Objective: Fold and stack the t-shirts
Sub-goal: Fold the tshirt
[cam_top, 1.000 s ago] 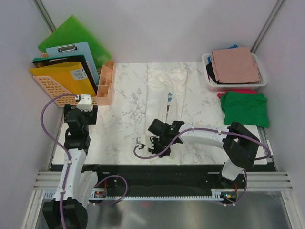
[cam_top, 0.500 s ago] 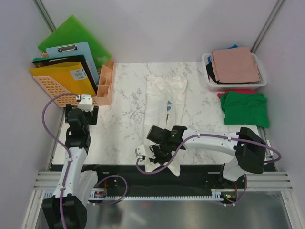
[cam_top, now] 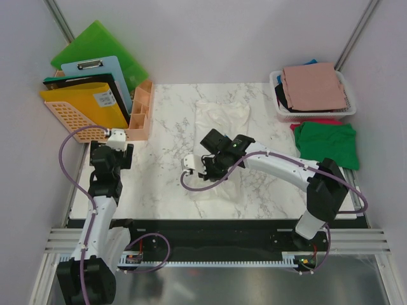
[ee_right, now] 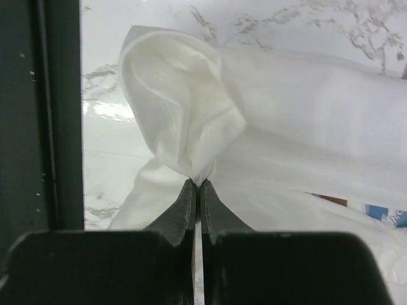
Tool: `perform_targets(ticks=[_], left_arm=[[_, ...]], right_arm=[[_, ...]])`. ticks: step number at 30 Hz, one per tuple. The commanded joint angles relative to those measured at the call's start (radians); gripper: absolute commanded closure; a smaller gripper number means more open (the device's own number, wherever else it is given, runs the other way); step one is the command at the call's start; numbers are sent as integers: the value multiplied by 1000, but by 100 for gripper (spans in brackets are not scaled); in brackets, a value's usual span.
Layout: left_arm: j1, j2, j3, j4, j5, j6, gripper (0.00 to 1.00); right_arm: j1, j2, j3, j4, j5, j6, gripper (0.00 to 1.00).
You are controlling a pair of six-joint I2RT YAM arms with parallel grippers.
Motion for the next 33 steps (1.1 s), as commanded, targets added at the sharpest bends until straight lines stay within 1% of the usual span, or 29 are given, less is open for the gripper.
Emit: perform_targets(ticks=[1, 6, 9, 16, 26, 29, 30, 31, 32, 33], left_arm=[[4, -20, -9, 33, 13, 5, 0], [4, -17, -12, 26, 18, 8, 0], [4, -13, -20, 26, 22, 8, 0], [4, -14, -35, 31, 25, 24, 0], [4, -29, -50, 20, 37, 36, 0], [4, -29, -50, 10, 57, 30, 0], [4, -29, -49, 3, 60, 25, 0], [4, -26, -49, 2, 64, 27, 0], [4, -26, -49, -1, 65, 28, 0], [4, -25, -47, -6, 67, 28, 0]], right_arm=[[-77, 62, 98, -34, -8, -96, 100], [-158, 126, 210, -52, 6, -151, 100], [-198, 192, 285, -72, 3, -179, 100], [-258, 304, 404, -95, 12, -208, 100], [-349, 408, 452, -77, 20, -216, 100], [-363, 415, 446, -31, 33, -203, 100], [-367, 410, 441, -20, 40, -197, 97], [-367, 409, 434, -11, 46, -188, 82], [-369, 407, 431, 23, 56, -179, 72], [-367, 402, 421, 32, 66, -173, 60]])
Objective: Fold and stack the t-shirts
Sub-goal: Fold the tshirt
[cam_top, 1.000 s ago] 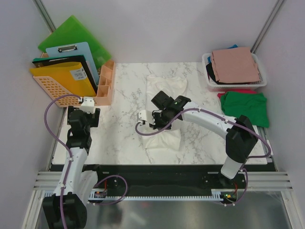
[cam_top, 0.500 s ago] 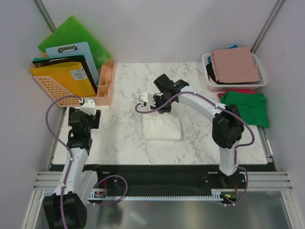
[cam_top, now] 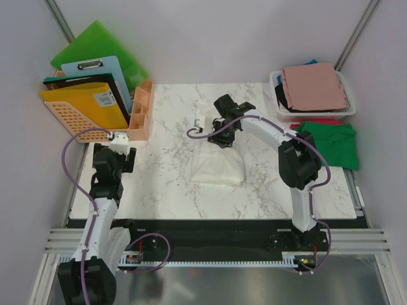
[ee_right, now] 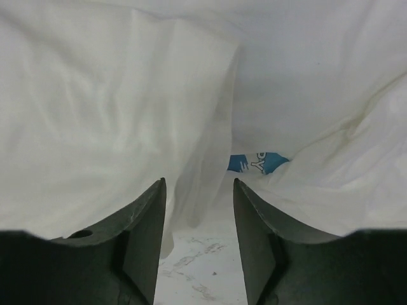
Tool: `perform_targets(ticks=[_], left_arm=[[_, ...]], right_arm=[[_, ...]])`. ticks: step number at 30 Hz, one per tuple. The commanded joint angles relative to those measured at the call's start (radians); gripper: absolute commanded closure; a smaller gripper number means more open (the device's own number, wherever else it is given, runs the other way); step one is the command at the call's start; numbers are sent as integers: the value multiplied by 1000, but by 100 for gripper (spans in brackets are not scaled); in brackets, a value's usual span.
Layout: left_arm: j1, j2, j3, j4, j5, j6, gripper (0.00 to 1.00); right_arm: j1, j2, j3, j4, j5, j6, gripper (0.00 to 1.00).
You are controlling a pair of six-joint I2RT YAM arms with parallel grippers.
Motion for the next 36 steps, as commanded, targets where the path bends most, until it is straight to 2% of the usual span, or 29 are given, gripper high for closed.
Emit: perform_targets(ticks=[1, 5, 12, 14, 16, 27, 36], left_arm=[[2, -9, -5, 2, 29, 20, 0], [3, -16, -5, -1, 35, 21, 0], [3, -12, -9, -2, 38, 21, 0], [3, -10, -12, -2, 43, 23, 0], [2, -7, -14, 1, 44, 23, 0], [3, -16, -14, -9, 41, 29, 0], [3, 10, -9, 2, 47, 26, 0]], right_arm=[[3, -20, 8, 86, 22, 22, 42], [5, -50, -29, 165, -3, 51, 41], [8, -30, 5, 173, -1, 79, 41], [6, -24, 14, 198, 14, 94, 38], [8, 5, 41, 207, 11, 111, 33], [12, 204, 203, 196, 5, 168, 32], [14, 226, 169, 198, -7, 177, 31]])
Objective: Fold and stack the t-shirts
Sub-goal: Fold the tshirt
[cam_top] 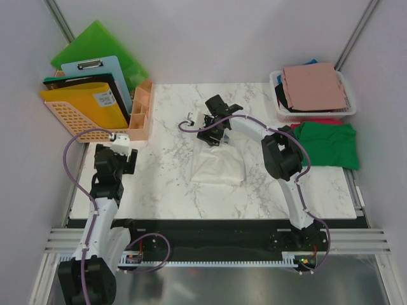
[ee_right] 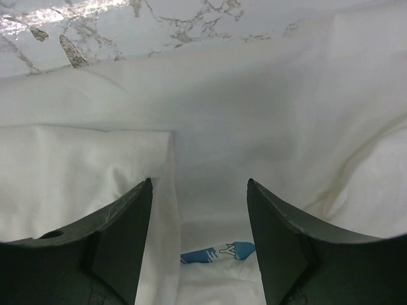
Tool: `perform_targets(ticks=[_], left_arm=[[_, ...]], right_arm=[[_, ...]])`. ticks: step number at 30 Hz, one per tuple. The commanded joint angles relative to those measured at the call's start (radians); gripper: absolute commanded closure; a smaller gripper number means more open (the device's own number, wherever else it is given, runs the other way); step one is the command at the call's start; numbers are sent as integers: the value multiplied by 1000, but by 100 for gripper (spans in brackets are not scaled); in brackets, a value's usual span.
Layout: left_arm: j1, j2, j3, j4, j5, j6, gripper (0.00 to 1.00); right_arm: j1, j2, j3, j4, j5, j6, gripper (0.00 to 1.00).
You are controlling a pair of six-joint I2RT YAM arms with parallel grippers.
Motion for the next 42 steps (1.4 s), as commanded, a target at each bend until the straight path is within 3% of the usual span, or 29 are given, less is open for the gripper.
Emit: perform_targets(ticks=[1, 14, 34, 39, 42], left_arm=[[3, 11, 2, 18, 14, 23, 0], [3, -1, -3, 11, 23, 25, 0], [3, 5, 1, 1, 26, 29, 0], [2, 4, -1, 0, 23, 33, 0], [2, 10, 2, 0, 24, 33, 0]], right_arm=[[5, -6, 7, 6, -26, 17, 32], [8, -139, -33, 12, -110, 30, 31], [7, -191, -200, 47, -158, 40, 32], [7, -147, -177, 44, -164, 44, 39], [7, -133, -171, 43, -169, 43, 62]])
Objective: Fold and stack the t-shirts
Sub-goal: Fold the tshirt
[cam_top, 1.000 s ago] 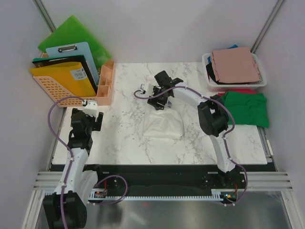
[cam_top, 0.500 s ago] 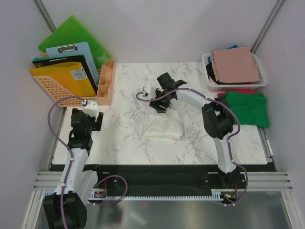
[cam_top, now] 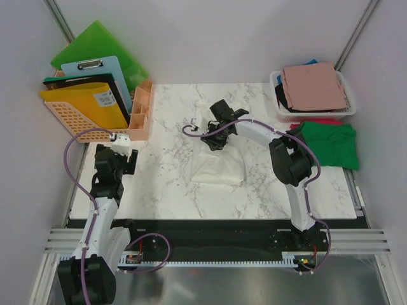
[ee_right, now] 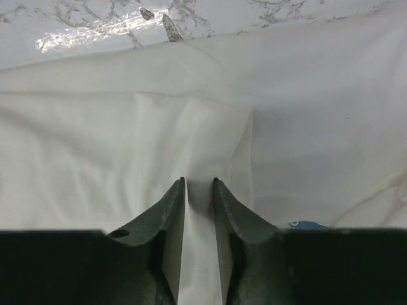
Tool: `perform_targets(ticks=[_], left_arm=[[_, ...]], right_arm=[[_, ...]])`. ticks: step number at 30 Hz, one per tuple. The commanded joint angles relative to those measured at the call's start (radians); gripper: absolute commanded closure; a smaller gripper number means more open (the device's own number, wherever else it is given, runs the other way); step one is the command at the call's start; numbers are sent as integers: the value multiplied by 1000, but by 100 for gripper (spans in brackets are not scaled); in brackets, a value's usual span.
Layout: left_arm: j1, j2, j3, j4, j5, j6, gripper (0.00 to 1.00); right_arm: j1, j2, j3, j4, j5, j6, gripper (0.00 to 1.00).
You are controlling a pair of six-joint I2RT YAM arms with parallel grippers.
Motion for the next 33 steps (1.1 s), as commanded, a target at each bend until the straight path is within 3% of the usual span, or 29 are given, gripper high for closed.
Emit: perform_targets(ticks=[1, 3, 4, 5, 33], left_arm=[[3, -2, 2, -1, 17, 31, 0], [2, -2, 2, -1, 18, 31, 0], [2, -2, 2, 0, 20, 31, 0], [3, -1, 2, -1, 18, 31, 0], [2, 19, -10, 3, 31, 33, 0]], right_arm=[[7, 11, 30, 19, -43, 3, 71], [7, 11, 31, 14, -44, -3, 79], [8, 11, 33, 6, -44, -8, 94], [7, 10, 33, 5, -38, -10, 100], [74, -115, 51, -30, -6, -57, 100]])
